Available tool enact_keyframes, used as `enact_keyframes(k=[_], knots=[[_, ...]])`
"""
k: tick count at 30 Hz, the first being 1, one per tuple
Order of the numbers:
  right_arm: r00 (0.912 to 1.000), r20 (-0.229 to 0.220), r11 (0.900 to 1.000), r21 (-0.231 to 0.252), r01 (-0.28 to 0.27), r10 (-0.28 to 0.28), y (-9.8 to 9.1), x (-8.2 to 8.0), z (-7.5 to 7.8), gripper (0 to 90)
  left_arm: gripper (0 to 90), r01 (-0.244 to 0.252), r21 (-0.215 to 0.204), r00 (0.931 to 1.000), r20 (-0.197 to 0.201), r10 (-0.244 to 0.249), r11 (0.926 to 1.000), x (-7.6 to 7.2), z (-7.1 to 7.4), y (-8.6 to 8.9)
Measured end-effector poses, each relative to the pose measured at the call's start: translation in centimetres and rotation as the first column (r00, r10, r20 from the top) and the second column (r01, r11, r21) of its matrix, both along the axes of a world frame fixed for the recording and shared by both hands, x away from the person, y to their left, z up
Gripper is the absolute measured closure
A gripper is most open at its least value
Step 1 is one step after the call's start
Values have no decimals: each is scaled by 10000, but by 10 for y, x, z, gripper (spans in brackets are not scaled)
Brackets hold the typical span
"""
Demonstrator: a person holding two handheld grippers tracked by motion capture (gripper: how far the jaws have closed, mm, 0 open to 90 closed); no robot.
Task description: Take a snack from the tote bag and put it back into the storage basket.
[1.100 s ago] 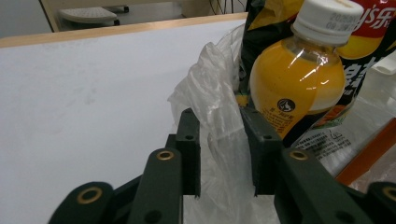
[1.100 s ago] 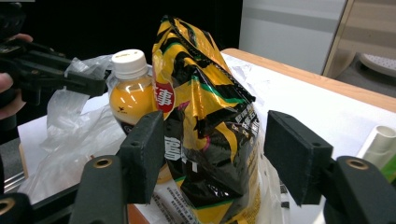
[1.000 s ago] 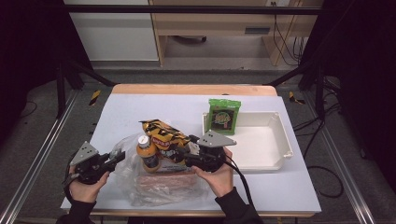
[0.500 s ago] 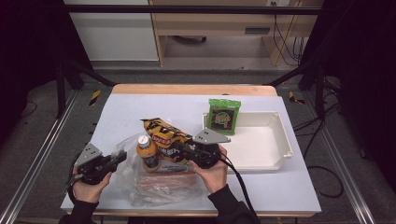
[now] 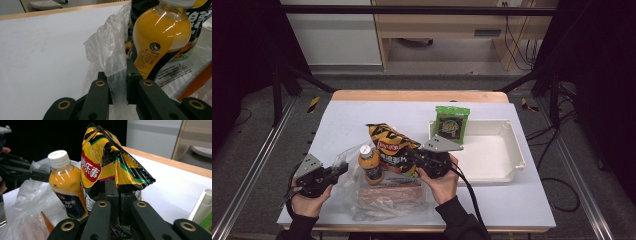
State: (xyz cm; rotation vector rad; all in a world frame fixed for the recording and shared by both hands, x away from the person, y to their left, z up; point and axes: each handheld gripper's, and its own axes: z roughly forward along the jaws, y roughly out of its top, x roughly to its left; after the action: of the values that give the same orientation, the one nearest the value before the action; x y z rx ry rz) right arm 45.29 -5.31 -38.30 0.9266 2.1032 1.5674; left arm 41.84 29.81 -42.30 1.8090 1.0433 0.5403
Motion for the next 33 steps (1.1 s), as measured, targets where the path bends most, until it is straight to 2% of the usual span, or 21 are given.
enact_keyframes(k=[19,33], knots=[[9972,741,9977,681,71,-121,-8,-4,33,890,832,24,34,10000,16,-24,10000,0,0,0],[9893,1383,9934,1103,310,-462,-16,-5,60,891,835,17,67,10000,10,-17,10000,0,0,0]])
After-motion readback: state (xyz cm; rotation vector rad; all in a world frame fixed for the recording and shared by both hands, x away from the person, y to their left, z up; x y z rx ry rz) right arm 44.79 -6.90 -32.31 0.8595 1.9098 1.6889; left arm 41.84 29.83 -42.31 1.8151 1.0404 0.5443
